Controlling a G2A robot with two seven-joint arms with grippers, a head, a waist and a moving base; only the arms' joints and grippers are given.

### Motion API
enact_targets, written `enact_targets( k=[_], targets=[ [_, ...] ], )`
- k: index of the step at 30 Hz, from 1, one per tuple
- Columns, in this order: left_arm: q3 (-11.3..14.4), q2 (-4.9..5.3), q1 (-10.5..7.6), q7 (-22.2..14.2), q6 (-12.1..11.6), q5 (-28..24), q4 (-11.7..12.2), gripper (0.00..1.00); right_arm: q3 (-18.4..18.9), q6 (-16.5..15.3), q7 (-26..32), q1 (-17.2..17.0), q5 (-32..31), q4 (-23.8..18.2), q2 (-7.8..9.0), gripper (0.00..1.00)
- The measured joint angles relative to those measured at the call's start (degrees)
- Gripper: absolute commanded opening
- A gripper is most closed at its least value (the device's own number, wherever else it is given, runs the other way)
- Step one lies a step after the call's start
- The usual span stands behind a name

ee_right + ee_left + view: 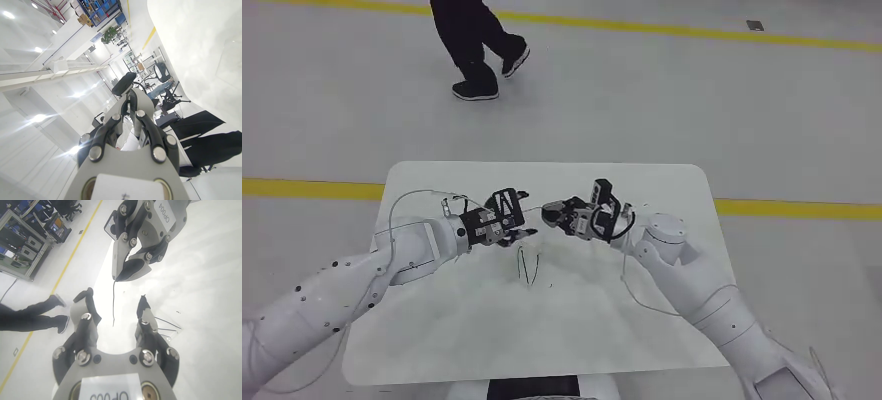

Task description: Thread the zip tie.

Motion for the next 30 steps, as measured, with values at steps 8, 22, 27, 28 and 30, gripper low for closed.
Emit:
enact_targets(
  k=[8,22,27,28,30],
  targets=[
    [0.00,0.00,0.00,0.00,0.00,0.00,0.00,1.00,3.03,-6.71,6.03,-0.99,-2.68,2.07,0.15,0.00],
    [-0.17,-0.04,0.12,0.11,0.27,-0.37,0.32,1.00,4.33,-10.40,11.76,-1.56,-7.05,3.95,0.44,0.00],
    [-2.54,0.62,1.23,2.66,-0.02,-13.54,2.86,1.00,6.93,-11.86,13.86,-2.99,-7.19,5.21,0.84,0.00],
    [-2.42,1.03,1.31,3.03,-0.02,-16.85,2.75,1.00,7.44,-12.11,14.57,-3.22,-7.22,5.48,0.93,0.00],
    [-1.23,2.29,0.98,3.59,-0.01,-24.16,1.99,1.00,8.47,-12.73,16.21,-3.65,-7.18,5.93,1.09,0.00]
  ],
)
